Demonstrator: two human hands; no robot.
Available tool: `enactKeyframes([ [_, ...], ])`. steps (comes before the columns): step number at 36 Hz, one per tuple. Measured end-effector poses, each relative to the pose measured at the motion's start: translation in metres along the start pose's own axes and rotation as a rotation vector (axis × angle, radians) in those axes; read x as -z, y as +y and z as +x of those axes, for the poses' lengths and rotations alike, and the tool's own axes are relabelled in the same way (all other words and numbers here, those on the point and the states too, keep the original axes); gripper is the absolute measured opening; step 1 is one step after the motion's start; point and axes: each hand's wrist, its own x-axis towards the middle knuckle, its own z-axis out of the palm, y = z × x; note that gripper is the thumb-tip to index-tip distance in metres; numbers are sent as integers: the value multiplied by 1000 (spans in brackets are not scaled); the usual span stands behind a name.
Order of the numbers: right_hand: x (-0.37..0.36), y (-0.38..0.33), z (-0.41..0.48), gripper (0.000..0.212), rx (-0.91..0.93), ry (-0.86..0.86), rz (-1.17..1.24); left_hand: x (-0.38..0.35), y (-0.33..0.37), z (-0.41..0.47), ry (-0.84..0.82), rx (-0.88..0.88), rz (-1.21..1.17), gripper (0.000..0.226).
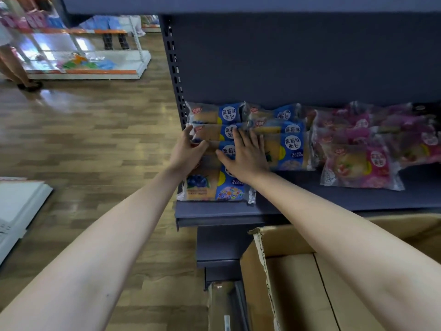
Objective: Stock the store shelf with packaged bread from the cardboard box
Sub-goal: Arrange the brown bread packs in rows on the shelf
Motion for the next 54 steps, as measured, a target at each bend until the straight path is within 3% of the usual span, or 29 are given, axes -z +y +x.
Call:
enactKeyframes([
  [7, -5, 2, 2, 79, 7, 28, 14, -3, -9, 2, 35, -8, -28, 90],
  [12, -7, 2, 2, 77, 11, 35, 41, -5, -10, 2, 66, -38, -17, 72],
  [19, -8, 2, 4, 76, -1, 21, 59, -9, -12, 4, 86, -76, -1, 69],
  [25, 8, 5, 3, 70, 30, -45, 81, 0, -4, 1, 49, -54, 162, 80],
  [29, 22, 18, -14, 61, 69, 83, 83, 7, 2, -13, 99, -52, 312, 81],
  [36, 47, 48, -45, 57, 64, 56, 123, 3, 17, -68, 142, -100, 348, 70],
  [39, 65, 51, -58, 54, 117, 31, 150, -1, 35, -97, 191, -144, 359, 73],
  [42, 84, 53, -79, 49, 181, 18, 190, -9, 52, -122, 243, -177, 402, 62],
  [48, 107, 85, -134, 48, 266, 23, 171, -57, 76, -181, 289, -183, 396, 60],
  [54, 109, 141, -188, 48, 289, -18, 124, -122, 84, -247, 230, -197, 424, 50],
])
